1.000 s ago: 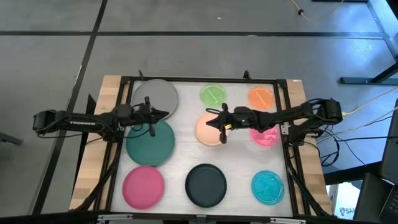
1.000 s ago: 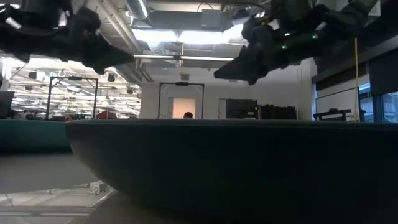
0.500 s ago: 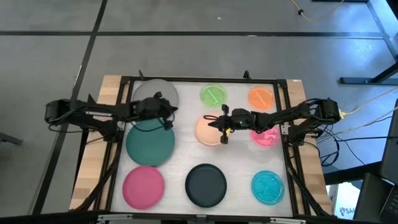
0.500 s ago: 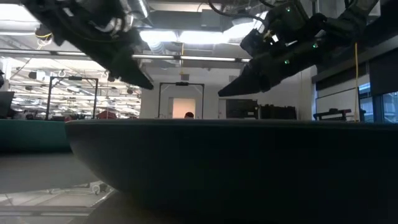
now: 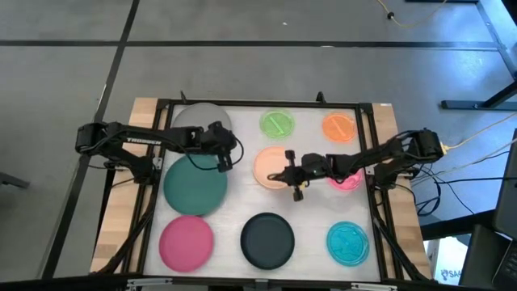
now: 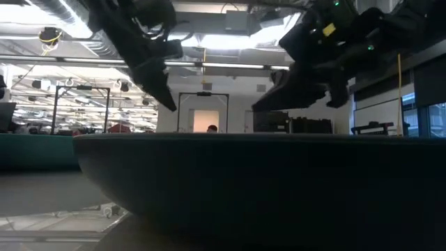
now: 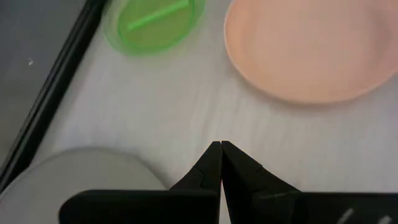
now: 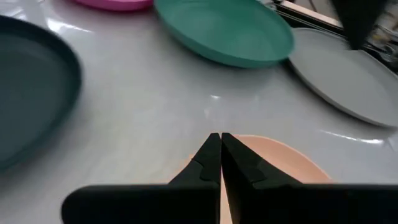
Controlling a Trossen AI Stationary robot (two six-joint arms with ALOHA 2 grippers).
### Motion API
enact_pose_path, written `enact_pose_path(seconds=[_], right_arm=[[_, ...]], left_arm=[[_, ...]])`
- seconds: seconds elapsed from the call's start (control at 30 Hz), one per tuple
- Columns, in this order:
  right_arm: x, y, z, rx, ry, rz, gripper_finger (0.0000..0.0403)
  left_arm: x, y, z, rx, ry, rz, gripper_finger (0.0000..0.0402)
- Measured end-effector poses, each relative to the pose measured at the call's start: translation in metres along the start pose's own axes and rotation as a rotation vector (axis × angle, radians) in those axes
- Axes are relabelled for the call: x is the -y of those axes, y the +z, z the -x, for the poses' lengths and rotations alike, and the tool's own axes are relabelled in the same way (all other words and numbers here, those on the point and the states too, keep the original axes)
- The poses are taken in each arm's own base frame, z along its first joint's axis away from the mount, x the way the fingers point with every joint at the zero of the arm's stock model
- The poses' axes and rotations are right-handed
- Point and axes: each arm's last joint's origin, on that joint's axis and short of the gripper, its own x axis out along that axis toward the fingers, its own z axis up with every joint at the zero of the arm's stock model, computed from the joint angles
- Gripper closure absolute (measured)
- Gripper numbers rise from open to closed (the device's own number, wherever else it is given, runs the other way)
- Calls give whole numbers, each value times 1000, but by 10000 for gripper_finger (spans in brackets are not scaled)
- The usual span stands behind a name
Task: Stack plastic plates
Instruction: Stack the dark green plate on top of the gray plate
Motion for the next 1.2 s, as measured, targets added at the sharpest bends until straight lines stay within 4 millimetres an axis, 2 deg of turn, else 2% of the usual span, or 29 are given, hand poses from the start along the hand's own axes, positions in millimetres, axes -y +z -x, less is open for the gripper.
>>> enact_pose_path(seconds=[0.2,0.33,0.5,0.67,0.9,1.2], right_arm=[[-19,4,0,2,63,20,398],[-28,7,0,7,89,-10,398],[-32,7,0,2,94,-20,398],[-30,7,0,-10,52,-32,398],[-30,7,0,-13,42,-33,398],[-30,6,0,-19,44,-33,398]], left_arm=[[0,8,5,21,-16,1,386],[2,2,5,-45,-125,19,337],[6,-13,8,-207,-300,-4,266],[6,-23,10,-287,-324,-164,225],[6,-23,5,-271,-301,-314,220],[6,-32,-29,-366,-303,-344,238]])
